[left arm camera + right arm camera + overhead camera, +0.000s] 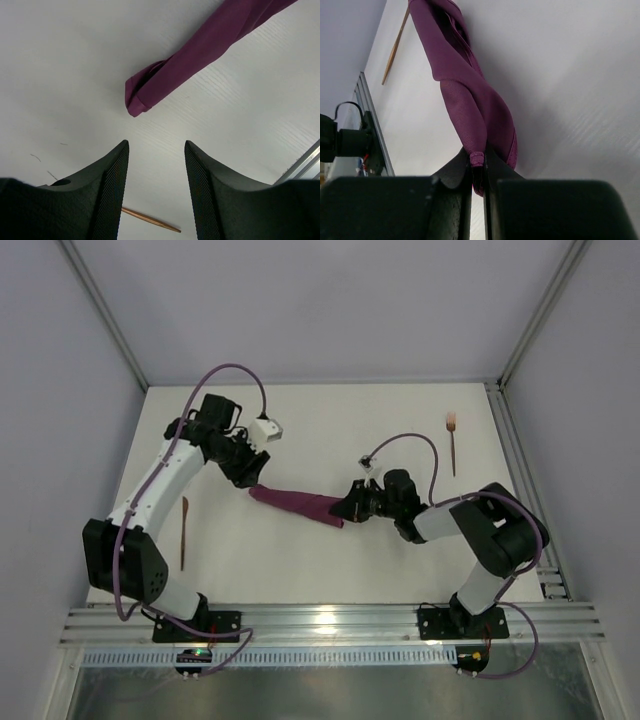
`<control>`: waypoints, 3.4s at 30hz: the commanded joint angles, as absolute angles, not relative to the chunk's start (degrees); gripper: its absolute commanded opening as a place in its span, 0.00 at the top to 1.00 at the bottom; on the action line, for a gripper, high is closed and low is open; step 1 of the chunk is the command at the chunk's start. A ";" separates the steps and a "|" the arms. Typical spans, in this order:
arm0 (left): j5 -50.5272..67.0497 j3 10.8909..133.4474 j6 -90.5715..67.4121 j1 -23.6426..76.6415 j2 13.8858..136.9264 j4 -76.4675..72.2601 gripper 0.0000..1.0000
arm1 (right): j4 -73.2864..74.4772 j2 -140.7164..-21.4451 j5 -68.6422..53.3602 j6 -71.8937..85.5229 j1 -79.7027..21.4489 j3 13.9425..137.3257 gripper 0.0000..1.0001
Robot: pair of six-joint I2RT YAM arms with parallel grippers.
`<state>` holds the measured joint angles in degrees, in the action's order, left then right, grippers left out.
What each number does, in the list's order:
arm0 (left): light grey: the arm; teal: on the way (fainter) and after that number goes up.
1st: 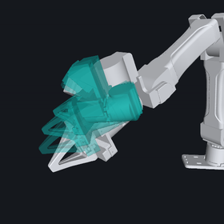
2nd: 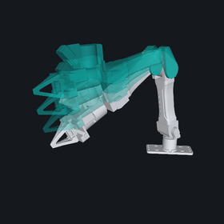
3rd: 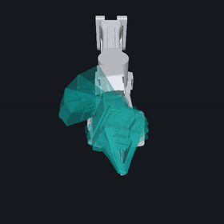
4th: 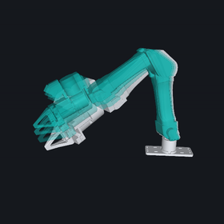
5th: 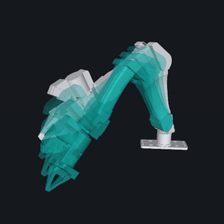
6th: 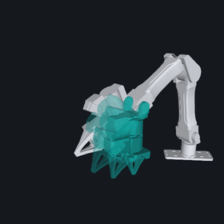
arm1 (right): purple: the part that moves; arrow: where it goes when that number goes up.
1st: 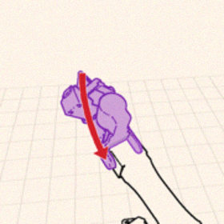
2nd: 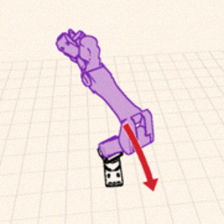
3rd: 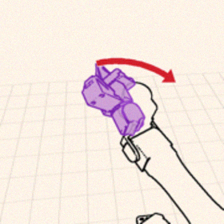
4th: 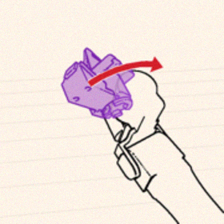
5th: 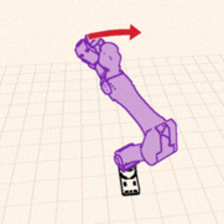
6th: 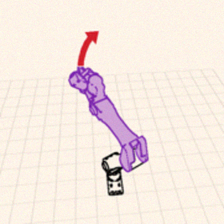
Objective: Fold the napkin into a case and place the utensils inside
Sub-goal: Turn over the smaller rectangle-folded napkin at the center of the board.
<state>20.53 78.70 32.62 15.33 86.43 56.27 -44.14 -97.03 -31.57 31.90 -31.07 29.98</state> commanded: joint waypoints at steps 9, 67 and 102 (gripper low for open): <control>22.06 81.47 31.82 14.68 90.17 55.63 0.49 | -47.21 -96.24 -34.02 45.87 -23.30 27.60 0.96; 18.03 80.33 12.83 22.67 114.43 29.44 0.58 | -0.35 -94.75 -12.23 19.78 -21.53 49.21 0.23; 16.35 66.00 7.47 21.53 97.13 22.23 0.49 | 19.07 -65.47 6.68 18.89 -8.18 50.18 0.03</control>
<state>16.45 65.43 8.91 21.71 102.26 25.06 16.73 -64.12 4.89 16.56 -11.14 48.84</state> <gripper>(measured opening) 0.500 0.941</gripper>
